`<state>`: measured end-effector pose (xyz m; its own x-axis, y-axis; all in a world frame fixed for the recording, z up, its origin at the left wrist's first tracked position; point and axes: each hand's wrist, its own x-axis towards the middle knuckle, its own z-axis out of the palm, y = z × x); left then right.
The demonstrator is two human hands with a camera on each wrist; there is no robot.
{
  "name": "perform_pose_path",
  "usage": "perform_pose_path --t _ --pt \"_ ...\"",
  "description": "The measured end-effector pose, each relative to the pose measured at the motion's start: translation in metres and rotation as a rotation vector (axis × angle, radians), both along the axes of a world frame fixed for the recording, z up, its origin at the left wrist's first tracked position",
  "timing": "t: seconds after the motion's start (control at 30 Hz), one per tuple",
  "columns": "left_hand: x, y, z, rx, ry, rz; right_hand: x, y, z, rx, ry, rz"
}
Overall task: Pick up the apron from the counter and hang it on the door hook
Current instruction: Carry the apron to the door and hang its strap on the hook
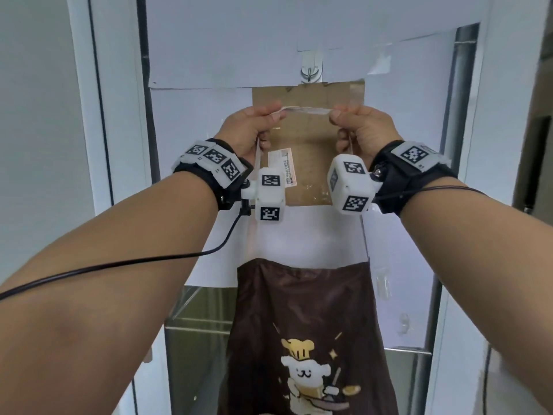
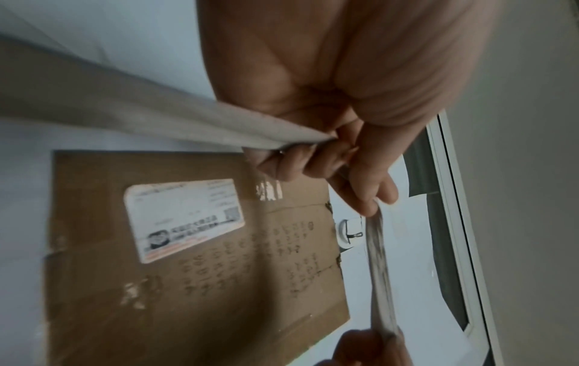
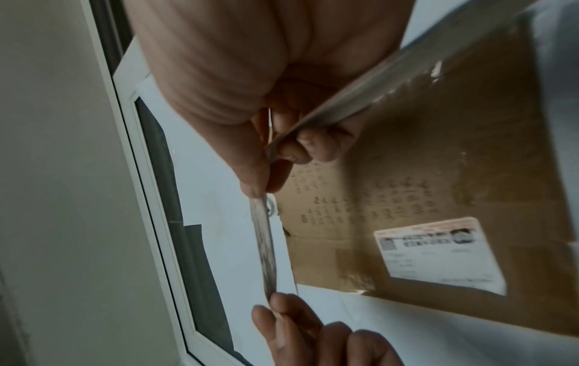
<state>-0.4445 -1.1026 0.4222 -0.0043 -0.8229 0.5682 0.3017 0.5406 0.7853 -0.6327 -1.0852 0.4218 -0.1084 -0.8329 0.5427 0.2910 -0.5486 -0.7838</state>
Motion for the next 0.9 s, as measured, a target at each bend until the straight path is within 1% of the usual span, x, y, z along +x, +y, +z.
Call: perform_pose_path --t 0.23,0.37,0.5,0.6,0.7,0.77,0.9 --pt "-0.005 -0.024 0.045 -0.068 0.060 -0.039 0.004 -0.021 0.046 -0.102 0.033 -0.110" --pt "-0.005 -0.036 0.066 -0.089 0.055 0.010 0.008 -0.032 0.070 -0.137 0.030 -0.184" --pt "-0.008 -0.047 0.083 -0.084 0.064 0.067 0.011 -0.043 0.089 -0.154 0.044 -0.317" --pt "-0.012 -0.054 0.087 -0.070 -0.001 0.166 0.014 -0.048 0.095 -0.138 0.099 -0.429" --pt "-0.012 -0.063 0.084 -0.068 -0.113 0.322 0.014 -0.056 0.095 -0.023 0.214 -0.559" --pt "-0.012 -0.069 0.077 -0.079 -0.162 0.389 0.011 -0.062 0.086 0.004 0.285 -0.577" --pt "-0.011 -0.074 0.062 -0.095 -0.225 0.446 0.009 -0.065 0.069 -0.029 0.329 -0.617"
